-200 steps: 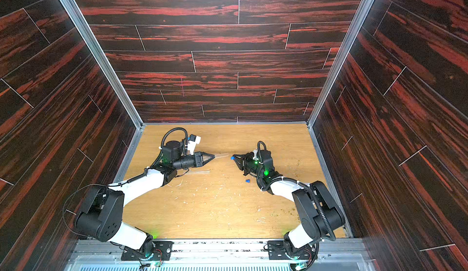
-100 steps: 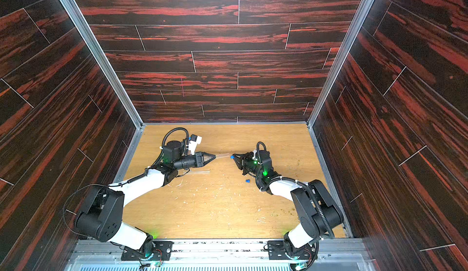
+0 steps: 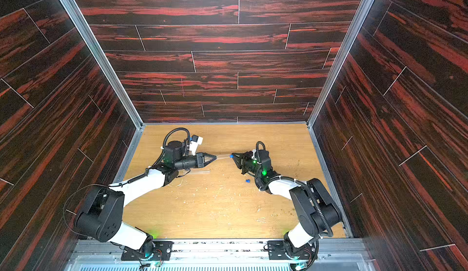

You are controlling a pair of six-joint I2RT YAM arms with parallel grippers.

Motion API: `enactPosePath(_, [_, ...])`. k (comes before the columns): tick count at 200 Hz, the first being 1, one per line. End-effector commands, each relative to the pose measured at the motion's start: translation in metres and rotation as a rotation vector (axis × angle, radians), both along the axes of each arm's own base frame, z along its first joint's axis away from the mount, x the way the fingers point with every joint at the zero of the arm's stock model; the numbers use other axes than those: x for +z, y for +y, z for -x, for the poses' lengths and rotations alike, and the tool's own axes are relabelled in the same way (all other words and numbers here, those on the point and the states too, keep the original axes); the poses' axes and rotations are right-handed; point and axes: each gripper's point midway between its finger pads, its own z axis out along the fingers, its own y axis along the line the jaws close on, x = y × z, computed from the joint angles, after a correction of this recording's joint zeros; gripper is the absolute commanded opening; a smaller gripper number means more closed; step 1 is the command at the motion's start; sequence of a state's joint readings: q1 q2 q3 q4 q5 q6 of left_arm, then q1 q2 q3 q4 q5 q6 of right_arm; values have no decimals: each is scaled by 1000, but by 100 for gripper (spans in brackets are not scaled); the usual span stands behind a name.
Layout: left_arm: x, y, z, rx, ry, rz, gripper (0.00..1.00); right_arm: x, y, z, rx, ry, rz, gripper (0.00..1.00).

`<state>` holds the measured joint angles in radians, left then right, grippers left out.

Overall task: Insert stoppers into test tubes
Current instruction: Insert the stopper into the test tube.

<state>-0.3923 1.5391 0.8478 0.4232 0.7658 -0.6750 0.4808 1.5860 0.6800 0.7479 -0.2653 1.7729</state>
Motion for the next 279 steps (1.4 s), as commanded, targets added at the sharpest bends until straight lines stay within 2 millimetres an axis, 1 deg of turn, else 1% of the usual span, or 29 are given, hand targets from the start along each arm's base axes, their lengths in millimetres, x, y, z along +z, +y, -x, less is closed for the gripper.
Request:
enactPosePath(1, [4, -5, -5, -7, -24, -7, 0, 3, 5, -6, -3, -14, -20, 16])
enactPosePath(21, [2, -6, -4, -11, -20, -11, 0, 4, 5, -6, -3, -17, -21, 16])
enactPosePath(76, [7, -7, -6, -6, -19, 2, 0, 4, 8, -5, 6, -19, -22, 16])
enactPosePath(131, [7, -8, -9, 12, -8, 13, 0, 6, 16, -3, 14, -21, -27, 16])
enactPosePath(169, [8, -9, -10, 21, 2, 23, 0, 11, 24, -2, 18, -30, -37, 16])
enactPosePath(200, [10, -10, -11, 30, 5, 38, 0, 7, 29, 0, 20, -15, -39, 16])
enactPosePath(203, [10, -10, -10, 30, 7, 38, 0, 14, 29, -1, 19, -37, -55, 16])
enactPosePath(246, [11, -13, -9, 27, 1, 49, 0, 19, 38, 2, 24, -42, -97, 16])
enactPosePath(279, [12, -15, -8, 24, 1, 48, 0, 23, 38, 3, 17, -52, -97, 16])
